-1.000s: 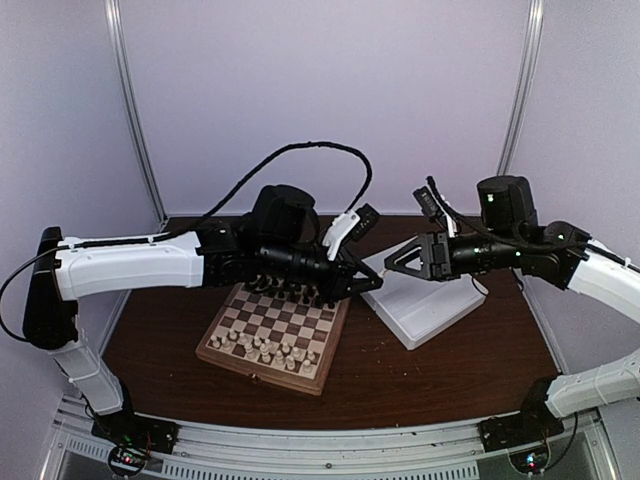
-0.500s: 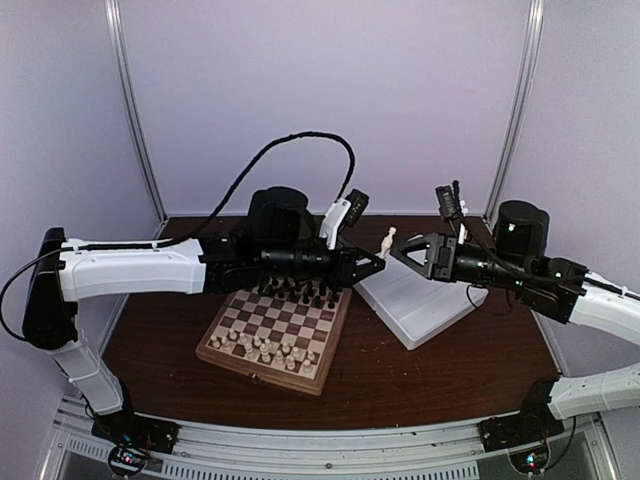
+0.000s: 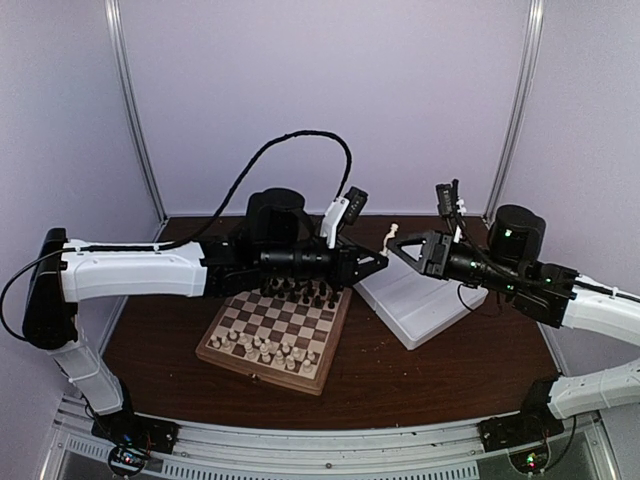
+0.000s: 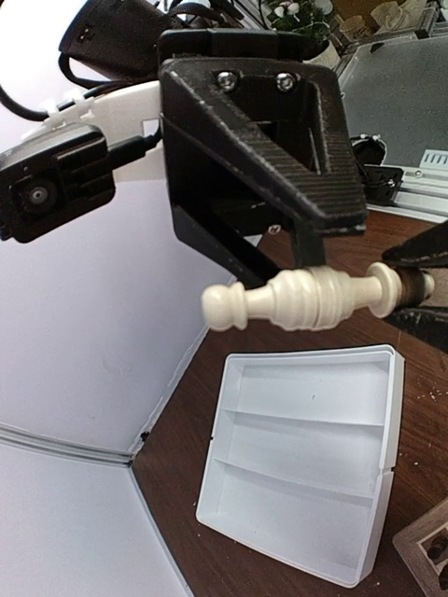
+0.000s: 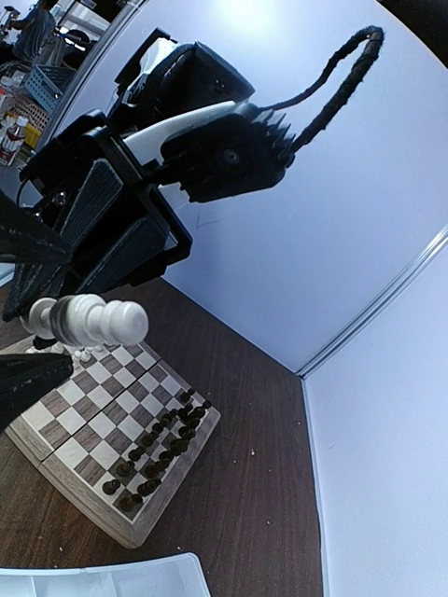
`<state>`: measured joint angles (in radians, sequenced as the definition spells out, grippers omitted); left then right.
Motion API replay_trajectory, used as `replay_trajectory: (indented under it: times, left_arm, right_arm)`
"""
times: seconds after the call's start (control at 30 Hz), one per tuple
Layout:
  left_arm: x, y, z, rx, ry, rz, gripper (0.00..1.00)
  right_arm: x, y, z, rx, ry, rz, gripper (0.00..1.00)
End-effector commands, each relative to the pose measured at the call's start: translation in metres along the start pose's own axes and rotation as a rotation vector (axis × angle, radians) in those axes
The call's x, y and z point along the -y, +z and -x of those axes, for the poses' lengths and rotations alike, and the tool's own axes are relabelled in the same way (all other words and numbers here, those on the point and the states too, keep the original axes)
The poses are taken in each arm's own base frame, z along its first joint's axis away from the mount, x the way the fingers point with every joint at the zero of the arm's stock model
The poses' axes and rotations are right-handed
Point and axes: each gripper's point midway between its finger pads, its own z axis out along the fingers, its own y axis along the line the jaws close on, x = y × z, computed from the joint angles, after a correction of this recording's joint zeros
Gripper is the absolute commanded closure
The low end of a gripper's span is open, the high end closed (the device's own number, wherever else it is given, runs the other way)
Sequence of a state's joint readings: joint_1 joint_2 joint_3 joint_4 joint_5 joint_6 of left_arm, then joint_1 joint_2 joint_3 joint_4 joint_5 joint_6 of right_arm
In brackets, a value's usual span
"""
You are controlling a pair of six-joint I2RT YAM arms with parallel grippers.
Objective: Set up the chess pieces on the board
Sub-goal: Pick up the chess piece from the storage box.
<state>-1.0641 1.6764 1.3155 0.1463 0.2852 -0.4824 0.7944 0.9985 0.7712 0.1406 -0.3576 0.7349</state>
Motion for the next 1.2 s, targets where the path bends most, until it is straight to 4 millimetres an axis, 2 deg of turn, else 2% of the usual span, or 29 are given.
replay_trajectory:
  times: [0.0,0.3,0.6,0.73,0.83,1.1,1.17]
  left_arm:
    - [0.017,-0.008,0.017,0.071,0.005,-0.070,1.00]
    - [0.020,-0.008,0.017,0.076,0.001,-0.091,1.00]
    - [0.023,-0.009,0.014,0.083,-0.001,-0.113,1.00]
    - [0.022,-0.008,0.012,0.080,-0.003,-0.114,0.96]
    - [0.022,-0.008,0.011,0.078,-0.001,-0.113,0.88]
    - [0.022,-0.012,0.002,0.067,0.011,-0.120,0.54]
    - [0.021,-0.013,-0.001,0.059,0.008,-0.117,0.43]
  right_arm:
    - [-0.005,0.003,0.006,0.025,-0.015,0.008,0.65]
    - [-0.003,0.009,-0.001,-0.002,-0.016,0.005,0.67]
    - [-0.002,0.010,-0.006,-0.012,-0.018,0.002,0.80]
    - [-0.002,0.009,-0.007,-0.013,-0.025,-0.003,0.85]
    - [0.001,0.008,-0.006,-0.011,-0.034,-0.016,0.88]
    - [0.002,-0.004,-0.003,-0.032,-0.128,-0.072,0.90]
    - [0.006,-0.007,-0.006,-0.049,-0.139,-0.096,0.90]
